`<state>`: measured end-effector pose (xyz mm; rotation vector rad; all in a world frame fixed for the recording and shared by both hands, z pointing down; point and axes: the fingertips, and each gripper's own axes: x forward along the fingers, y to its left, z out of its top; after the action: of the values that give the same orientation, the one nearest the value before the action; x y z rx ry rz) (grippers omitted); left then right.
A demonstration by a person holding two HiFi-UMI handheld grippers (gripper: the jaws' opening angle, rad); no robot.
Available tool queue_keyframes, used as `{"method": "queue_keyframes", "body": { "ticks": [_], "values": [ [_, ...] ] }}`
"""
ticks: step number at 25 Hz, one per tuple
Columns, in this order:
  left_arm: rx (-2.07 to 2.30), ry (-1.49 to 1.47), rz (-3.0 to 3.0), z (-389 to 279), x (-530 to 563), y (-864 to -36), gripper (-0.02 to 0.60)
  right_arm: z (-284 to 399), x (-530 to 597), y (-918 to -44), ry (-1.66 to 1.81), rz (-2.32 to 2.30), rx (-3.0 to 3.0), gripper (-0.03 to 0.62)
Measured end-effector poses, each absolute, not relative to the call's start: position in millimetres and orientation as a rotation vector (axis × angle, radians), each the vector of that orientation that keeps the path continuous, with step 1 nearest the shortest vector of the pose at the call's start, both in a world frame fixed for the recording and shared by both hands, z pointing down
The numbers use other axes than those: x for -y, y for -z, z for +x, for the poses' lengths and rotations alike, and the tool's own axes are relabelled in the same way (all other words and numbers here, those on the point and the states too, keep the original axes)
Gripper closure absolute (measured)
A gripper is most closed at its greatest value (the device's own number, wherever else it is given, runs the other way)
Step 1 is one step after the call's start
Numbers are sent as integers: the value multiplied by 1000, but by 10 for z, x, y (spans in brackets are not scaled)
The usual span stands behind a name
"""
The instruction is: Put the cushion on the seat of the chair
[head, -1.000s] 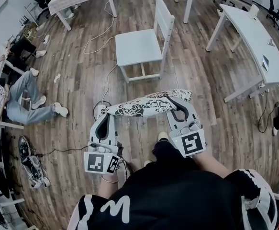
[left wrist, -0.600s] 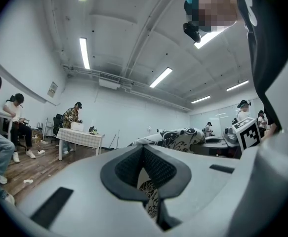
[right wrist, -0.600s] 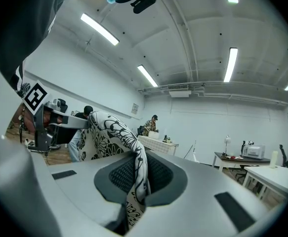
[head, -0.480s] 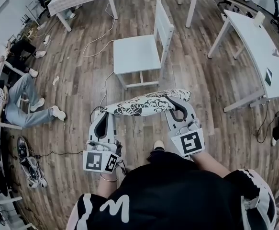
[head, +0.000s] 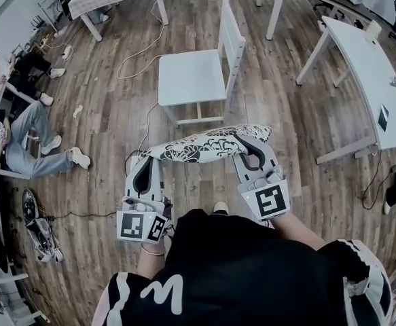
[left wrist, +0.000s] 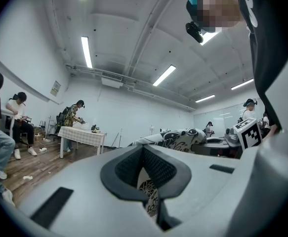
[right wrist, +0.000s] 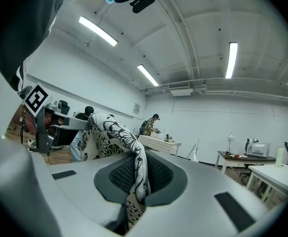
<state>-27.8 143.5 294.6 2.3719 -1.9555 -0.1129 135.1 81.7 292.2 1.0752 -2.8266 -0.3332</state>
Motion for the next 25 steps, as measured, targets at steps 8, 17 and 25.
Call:
{"method": "queue_keyframes", "body": {
  "ticks": [8, 17, 25],
  "values": [
    [1955, 132, 2363, -272, -1398, -2940, 578, 1346, -785, -2990, 301, 1045, 2829, 563],
    [1979, 133, 2338, -268, -1427, -2956, 578, 1336, -774, -2949, 301, 1037, 2864, 563],
    [1986, 131, 2326, -351, -1378, -2993, 578, 1247, -711, -2994, 304, 1009, 2868, 563]
  ]
}}
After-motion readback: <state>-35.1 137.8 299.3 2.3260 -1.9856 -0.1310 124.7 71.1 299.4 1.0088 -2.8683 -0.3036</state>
